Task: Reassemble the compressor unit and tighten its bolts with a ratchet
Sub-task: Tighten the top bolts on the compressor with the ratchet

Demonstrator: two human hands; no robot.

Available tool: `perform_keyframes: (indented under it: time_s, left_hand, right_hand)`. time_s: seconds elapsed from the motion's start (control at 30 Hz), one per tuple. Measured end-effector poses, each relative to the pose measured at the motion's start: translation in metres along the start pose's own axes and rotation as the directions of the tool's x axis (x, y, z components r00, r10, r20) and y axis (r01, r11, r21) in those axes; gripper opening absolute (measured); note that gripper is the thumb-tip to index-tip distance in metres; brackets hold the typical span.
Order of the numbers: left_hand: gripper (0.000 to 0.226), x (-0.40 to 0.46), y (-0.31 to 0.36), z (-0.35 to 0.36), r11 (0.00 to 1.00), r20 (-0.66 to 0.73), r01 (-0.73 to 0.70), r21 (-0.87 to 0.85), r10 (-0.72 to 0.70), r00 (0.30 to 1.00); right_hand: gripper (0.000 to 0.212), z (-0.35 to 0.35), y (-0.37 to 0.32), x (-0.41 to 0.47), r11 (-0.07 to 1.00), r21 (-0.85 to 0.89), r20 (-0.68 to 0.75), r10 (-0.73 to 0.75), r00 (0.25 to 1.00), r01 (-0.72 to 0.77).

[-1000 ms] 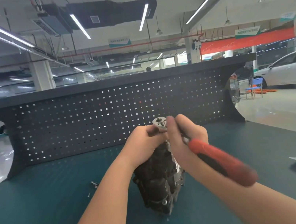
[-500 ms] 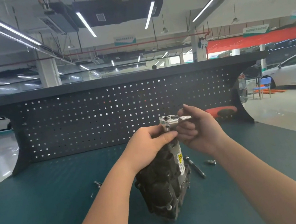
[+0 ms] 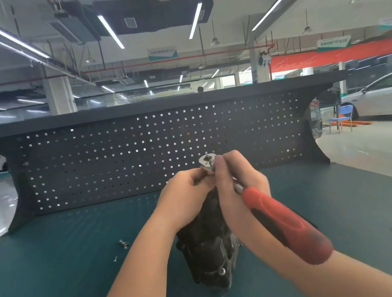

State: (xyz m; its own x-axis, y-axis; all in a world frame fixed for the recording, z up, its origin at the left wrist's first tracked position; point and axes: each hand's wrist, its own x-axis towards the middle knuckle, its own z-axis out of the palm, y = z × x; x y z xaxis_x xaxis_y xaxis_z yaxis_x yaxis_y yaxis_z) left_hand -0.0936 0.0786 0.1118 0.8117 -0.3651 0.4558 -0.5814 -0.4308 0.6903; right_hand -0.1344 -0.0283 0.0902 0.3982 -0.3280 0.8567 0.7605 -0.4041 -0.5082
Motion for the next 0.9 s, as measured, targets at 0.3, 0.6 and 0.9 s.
perform_keyframes:
  time_s: [0.3, 0.6, 0.9]
  left_hand:
    - [0.032, -0.004, 0.002, -0.001, 0.997, 0.017, 0.005, -0.08, -0.003, 1.0]
    - [0.016, 0.003, -0.004, 0.0, 1.0, -0.04, 0.007, 0.018, -0.006, 0.999]
    - [0.01, 0.004, -0.003, 0.004, 0.995, -0.111, 0.053, 0.086, -0.044, 0.993]
  right_hand:
    - [0.033, -0.008, 0.009, 0.009, 0.935, 0.321, 0.021, 0.151, 0.988, -0.15]
    - [0.034, -0.027, 0.049, 0.06, 0.245, 0.662, 0.593, 0.406, 0.695, -0.708]
    - [0.041, -0.041, 0.042, 0.051, 0.382, 0.744, 0.47, 0.284, 0.836, -0.548]
